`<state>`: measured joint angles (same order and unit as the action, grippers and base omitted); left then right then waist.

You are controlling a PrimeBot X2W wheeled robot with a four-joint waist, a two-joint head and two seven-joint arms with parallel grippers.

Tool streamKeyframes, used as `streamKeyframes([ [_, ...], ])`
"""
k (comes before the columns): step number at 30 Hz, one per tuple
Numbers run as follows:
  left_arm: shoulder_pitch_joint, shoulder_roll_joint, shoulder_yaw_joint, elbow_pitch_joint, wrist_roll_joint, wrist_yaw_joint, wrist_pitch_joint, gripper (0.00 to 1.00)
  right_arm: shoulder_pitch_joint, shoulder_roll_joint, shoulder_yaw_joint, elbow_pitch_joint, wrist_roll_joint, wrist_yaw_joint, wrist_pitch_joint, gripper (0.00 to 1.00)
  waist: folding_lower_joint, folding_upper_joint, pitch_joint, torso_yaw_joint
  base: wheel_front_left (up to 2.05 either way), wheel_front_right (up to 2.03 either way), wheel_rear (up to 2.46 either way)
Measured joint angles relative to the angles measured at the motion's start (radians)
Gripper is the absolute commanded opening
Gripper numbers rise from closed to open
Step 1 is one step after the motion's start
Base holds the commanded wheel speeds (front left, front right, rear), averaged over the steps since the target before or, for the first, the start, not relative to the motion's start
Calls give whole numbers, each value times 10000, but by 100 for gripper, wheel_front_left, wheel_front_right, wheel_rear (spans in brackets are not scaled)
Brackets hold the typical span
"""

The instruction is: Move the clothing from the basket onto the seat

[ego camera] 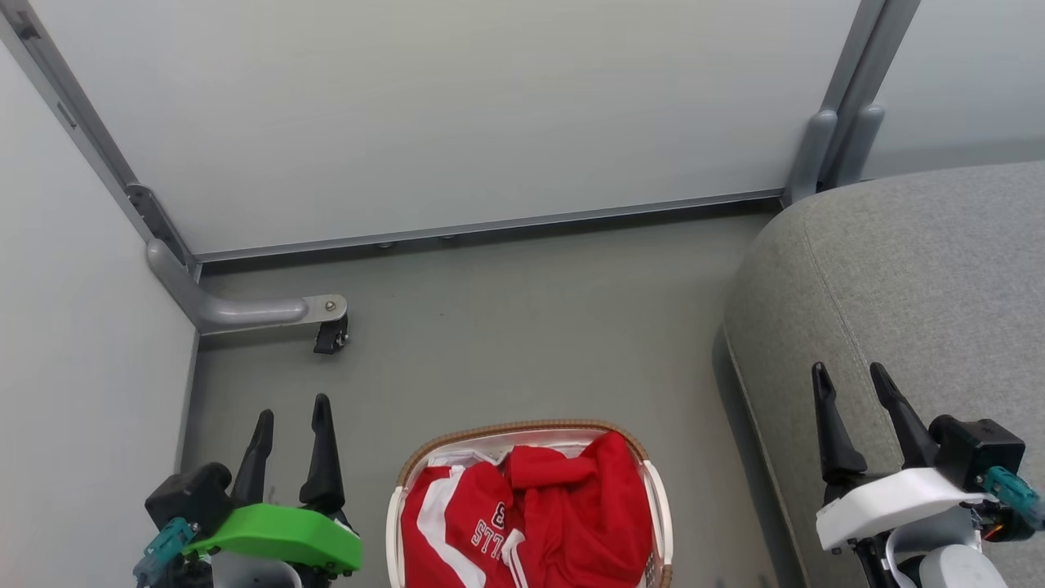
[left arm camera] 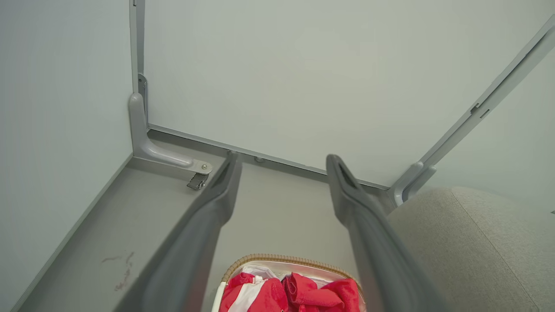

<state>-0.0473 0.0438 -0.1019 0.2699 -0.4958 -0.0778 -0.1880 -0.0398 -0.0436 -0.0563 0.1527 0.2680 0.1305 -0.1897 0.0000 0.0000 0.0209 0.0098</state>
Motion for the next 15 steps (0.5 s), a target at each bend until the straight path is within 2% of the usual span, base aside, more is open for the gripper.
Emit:
streamKeyframes([
  [15,1,13,-109,282,961,33,-336,100,52,-15,-10,-35,-1329,0,-311,100,0,0,45,37,0,0,0],
])
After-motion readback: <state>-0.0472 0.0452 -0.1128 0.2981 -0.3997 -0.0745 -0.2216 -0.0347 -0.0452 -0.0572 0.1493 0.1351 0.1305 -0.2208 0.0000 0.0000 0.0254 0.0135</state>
